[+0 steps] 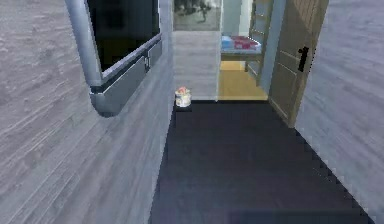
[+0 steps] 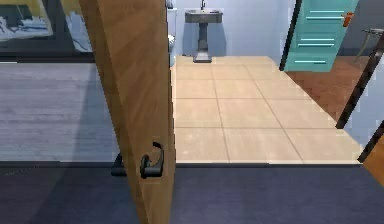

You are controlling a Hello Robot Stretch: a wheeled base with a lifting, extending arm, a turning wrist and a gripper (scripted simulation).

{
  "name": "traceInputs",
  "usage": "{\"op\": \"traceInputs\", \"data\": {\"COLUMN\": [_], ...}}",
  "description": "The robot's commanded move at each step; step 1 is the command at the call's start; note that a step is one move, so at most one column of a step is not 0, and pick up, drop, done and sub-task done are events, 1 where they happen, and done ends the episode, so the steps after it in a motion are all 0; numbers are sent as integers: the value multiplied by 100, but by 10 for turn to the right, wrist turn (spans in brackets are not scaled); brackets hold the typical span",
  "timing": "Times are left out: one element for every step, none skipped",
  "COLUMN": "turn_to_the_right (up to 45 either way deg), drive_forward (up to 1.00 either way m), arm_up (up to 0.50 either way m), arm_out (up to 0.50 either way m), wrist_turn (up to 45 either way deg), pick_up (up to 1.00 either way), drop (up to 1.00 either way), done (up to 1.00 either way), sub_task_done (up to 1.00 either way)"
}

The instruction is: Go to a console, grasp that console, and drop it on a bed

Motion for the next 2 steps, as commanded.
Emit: {"op": "traceInputs", "data": {"turn_to_the_right": [0,180], "drive_forward": [15,0], "arm_up": [0,0], "arm_out": [0,0], "wrist_turn": [0,0], "pick_up": [0,0], "drop": [0,0], "done": [0,0], "sub_task_done": [0,0]}}
